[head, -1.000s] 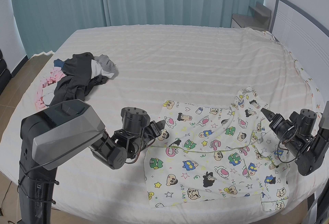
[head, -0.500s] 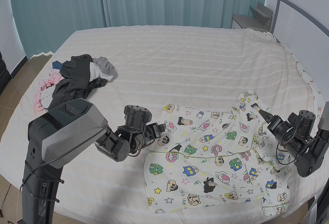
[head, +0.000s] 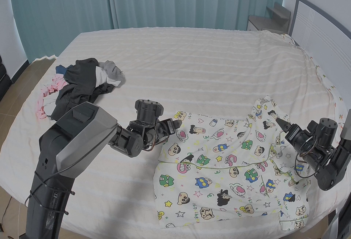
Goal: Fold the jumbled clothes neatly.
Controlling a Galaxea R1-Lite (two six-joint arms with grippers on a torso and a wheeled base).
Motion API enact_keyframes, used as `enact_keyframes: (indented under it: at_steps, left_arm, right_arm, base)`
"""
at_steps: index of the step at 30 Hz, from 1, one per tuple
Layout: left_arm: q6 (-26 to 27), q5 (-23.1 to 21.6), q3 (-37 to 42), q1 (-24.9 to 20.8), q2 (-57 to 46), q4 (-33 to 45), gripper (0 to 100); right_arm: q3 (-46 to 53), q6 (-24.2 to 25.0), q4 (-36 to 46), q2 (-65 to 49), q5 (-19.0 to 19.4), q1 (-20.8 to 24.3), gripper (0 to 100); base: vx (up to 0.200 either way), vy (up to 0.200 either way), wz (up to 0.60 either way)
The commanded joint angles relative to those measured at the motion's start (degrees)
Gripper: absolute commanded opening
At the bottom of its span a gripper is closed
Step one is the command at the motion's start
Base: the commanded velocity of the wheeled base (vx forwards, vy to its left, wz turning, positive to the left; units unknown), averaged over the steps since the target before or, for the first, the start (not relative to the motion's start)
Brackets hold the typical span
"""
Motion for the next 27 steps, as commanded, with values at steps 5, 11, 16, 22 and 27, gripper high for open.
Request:
enact_keyframes:
  at_steps: [5, 11, 16, 22, 27]
  left_arm:
    - [0.06, 0.49, -10.55, -0.50, 8.08, 3.61, 100]
    - [0.06, 0.58, -12.22, -1.47, 9.58, 3.61, 100]
    - [-0.02, 0.67, -13.28, -1.64, 10.19, 3.70, 100]
    - [-0.02, 0.85, -14.24, -1.82, 11.16, 3.53, 100]
    - [-0.02, 2.60, -17.06, -2.52, 12.57, 3.79, 0]
  right_arm:
    - [0.71, -0.26, -0.03, -1.09, -2.33, 2.79, 100]
    - [0.62, -0.26, -0.03, -0.82, -2.33, 2.79, 100]
    - [0.71, -0.17, -0.03, -0.82, -2.33, 2.88, 100]
    - [0.71, -0.17, -0.03, -0.65, -2.33, 2.88, 100]
    - [0.62, -0.17, -0.03, -0.56, -2.33, 2.79, 100]
  base:
    - [0.000, 0.000, 0.00]
    - [0.000, 0.000, 0.00]
    - [0.000, 0.000, 0.00]
    - [0.000, 0.000, 0.00]
    - [0.000, 0.000, 0.00]
